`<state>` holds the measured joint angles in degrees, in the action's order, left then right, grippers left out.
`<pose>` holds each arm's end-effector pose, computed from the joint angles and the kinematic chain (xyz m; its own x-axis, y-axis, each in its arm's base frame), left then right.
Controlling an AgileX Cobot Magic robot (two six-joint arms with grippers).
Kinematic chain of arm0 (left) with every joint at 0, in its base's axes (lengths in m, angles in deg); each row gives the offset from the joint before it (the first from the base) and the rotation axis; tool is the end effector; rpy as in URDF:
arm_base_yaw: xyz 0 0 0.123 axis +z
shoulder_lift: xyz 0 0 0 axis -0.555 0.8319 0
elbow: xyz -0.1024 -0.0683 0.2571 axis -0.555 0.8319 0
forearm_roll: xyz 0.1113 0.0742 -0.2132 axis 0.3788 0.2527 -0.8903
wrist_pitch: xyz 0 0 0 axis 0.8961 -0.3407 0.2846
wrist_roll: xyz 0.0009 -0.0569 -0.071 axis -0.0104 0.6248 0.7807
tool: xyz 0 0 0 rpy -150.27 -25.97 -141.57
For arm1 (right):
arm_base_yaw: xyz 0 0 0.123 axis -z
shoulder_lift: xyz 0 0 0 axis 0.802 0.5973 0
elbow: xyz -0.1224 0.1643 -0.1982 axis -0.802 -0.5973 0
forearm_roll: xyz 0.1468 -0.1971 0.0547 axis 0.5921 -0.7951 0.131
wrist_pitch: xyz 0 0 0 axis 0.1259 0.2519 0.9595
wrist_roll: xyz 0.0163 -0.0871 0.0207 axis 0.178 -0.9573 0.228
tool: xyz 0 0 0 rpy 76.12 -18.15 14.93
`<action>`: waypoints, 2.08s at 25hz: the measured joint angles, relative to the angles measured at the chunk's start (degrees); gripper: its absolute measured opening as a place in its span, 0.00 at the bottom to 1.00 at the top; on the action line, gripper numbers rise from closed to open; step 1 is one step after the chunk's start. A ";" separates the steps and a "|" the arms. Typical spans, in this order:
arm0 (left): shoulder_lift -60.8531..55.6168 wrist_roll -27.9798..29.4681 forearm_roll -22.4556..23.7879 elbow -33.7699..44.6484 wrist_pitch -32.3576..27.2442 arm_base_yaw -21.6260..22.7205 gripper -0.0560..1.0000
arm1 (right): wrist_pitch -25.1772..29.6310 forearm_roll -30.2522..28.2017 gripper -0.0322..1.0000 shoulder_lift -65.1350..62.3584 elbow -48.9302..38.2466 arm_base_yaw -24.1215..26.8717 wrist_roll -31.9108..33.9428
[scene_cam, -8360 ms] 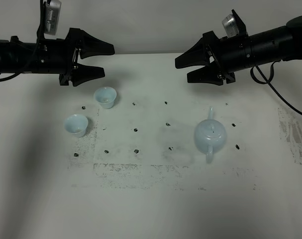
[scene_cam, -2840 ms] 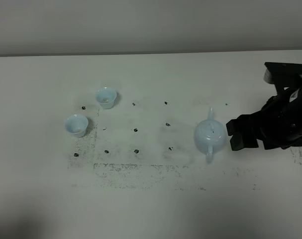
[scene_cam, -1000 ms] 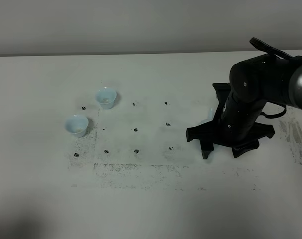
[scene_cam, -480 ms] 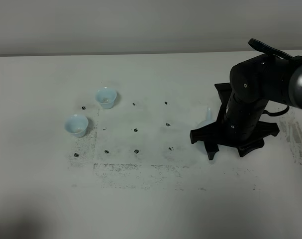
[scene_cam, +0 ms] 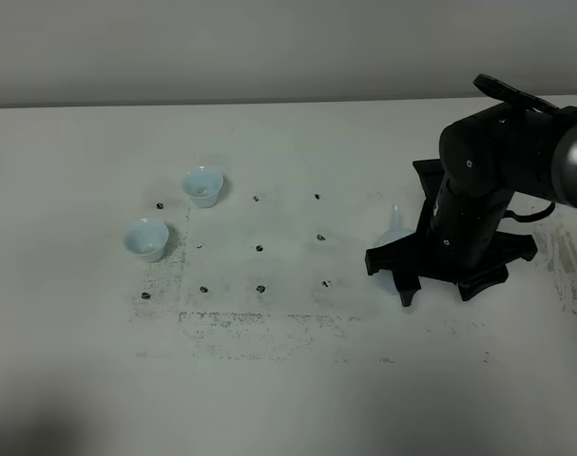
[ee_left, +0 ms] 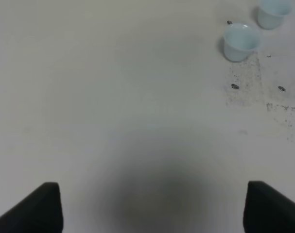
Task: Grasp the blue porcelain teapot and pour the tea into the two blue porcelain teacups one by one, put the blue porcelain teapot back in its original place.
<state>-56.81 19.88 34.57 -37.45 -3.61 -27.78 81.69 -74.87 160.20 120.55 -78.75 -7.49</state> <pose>-0.0002 -0.0058 0.2653 -0.4851 -0.1108 -0.8674 -0.0783 0.9935 -0.0831 0.3191 0.1525 0.1733 -0.9967 -0.0722 -0.0378 -0.0731 0.9970 0.0234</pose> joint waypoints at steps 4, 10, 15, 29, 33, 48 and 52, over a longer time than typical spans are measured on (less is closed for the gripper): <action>0.00 0.00 0.00 0.00 0.00 0.00 0.74 | -0.74 3.53 0.60 -1.40 0.00 0.00 -2.09; 0.00 0.00 0.00 0.00 0.00 0.00 0.74 | -3.35 4.83 0.60 -1.04 0.42 0.00 -2.30; 0.00 0.00 0.00 0.00 0.00 0.00 0.74 | -0.17 4.79 0.60 1.82 3.90 0.05 -1.40; 0.00 0.00 0.00 0.00 0.00 0.00 0.74 | 4.92 4.98 0.60 5.29 7.37 0.05 -3.68; 0.00 0.00 0.00 0.00 0.00 0.00 0.74 | 4.47 4.98 0.60 5.96 7.41 0.05 -3.75; 0.00 -0.08 0.00 0.00 0.00 0.00 0.74 | 2.43 4.82 0.60 9.24 7.41 0.05 -5.55; 0.00 -0.08 0.00 0.00 0.00 0.00 0.74 | 2.56 4.20 0.60 9.26 7.41 0.16 -5.69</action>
<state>-56.81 19.79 34.57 -37.45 -3.61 -27.78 84.25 -70.67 169.46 127.97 -78.60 -13.18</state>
